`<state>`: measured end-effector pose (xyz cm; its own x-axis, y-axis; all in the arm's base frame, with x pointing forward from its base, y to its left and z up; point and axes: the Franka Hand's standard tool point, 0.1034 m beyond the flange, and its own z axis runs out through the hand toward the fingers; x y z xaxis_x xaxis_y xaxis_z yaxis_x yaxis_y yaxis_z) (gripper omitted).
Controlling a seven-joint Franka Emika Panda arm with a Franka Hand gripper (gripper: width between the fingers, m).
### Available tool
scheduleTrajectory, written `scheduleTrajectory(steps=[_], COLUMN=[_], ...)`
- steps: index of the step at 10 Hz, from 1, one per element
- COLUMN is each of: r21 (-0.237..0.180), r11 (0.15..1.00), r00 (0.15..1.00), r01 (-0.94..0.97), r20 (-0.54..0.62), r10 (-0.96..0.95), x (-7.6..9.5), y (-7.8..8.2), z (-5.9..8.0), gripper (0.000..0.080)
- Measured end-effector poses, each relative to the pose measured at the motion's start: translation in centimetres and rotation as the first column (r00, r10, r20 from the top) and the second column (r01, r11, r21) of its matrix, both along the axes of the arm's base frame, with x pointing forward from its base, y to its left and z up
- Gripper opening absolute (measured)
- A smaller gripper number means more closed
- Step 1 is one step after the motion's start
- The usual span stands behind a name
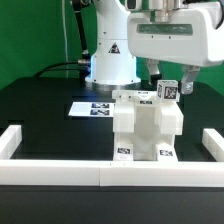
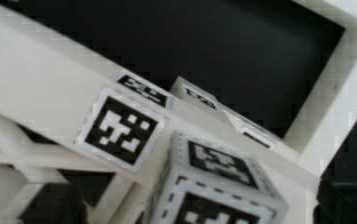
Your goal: Assemble chair
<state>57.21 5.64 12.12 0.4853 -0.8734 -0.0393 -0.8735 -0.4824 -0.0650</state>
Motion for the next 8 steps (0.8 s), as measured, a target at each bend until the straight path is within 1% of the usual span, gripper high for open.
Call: scheduleTrajectory(steps=[1,3,4,5,7,8], r21=[-0.002,-0.011,-0.014,-0.02,-0.029,-0.034], r11=[0.998,0.971,0.956,0.922,0.864,0.821], r00=[0.998,0.971,0.955,0.921,0.863,0.82], r01=[-0.061,-0.239,-0.294,-0.388,-0.503,-0.571], r20=[0.004,0.015,0.017,0.022,0.026,0.029], r10=[0.061,0.239,0.295,0.388,0.504,0.572], x=[0.0,-0.01,-0.02,-0.02,-0.04,-0.05], y=[0.02,0.01,0.01,0.01,0.09,0.14], z=[0.0,-0.03,-0.06,-0.07,-0.08,-0.09], gripper=[0.0649,0.0649,0.0649,0.0649,0.0649,0.0649])
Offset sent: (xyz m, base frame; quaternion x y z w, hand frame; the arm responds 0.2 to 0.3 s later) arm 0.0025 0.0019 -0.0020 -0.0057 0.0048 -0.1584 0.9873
